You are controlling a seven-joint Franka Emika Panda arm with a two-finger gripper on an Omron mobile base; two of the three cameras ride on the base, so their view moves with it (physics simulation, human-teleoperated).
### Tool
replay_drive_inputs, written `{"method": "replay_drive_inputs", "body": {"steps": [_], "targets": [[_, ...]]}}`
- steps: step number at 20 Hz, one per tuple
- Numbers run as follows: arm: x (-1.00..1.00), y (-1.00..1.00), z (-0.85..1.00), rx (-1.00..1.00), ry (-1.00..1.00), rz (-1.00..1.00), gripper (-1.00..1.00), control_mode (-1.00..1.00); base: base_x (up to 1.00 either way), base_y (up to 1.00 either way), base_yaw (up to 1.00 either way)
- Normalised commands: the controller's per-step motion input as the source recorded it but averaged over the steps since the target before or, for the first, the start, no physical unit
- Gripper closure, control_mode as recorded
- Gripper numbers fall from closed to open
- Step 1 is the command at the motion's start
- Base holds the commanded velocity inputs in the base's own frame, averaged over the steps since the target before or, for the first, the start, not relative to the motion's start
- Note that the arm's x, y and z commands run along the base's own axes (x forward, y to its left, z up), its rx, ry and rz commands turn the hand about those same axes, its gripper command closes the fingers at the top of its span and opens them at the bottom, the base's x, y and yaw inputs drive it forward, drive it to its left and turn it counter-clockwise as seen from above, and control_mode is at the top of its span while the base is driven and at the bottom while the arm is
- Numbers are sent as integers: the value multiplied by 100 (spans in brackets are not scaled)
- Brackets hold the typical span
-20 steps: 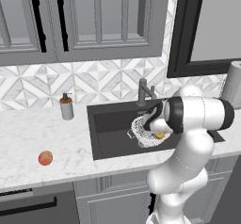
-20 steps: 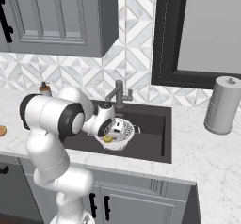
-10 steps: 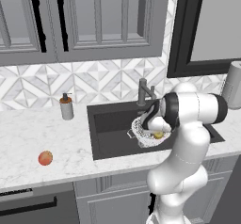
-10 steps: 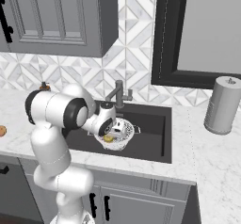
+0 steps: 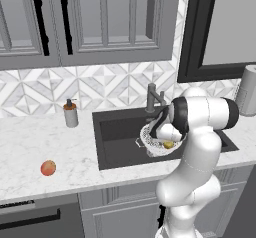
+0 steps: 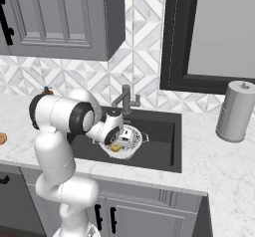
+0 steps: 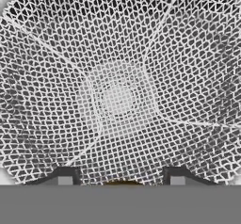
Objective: Put the colander in the sink, put the kiwi, peach in the colander, and turn on the sink faucet and pour water over the colander.
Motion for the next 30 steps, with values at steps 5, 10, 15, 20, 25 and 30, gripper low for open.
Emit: {"method": "replay_drive_inputs", "body": {"steps": [5, 10, 15, 20, 25, 30], "targets": [[17, 0, 1, 0, -2, 0, -100, -100, 0, 0, 0], [17, 0, 13, 1, -6, 0, -100, -100, 0, 0, 0], [0, 0, 13, 1, -5, 0, -100, -100, 0, 0, 0], [-12, -2, 5, 0, -4, 0, -100, -100, 0, 0, 0], [-34, 0, 26, 0, -7, -4, -100, -100, 0, 0, 0], [-38, 0, 41, 0, -6, -7, -100, -100, 0, 0, 0]]}}
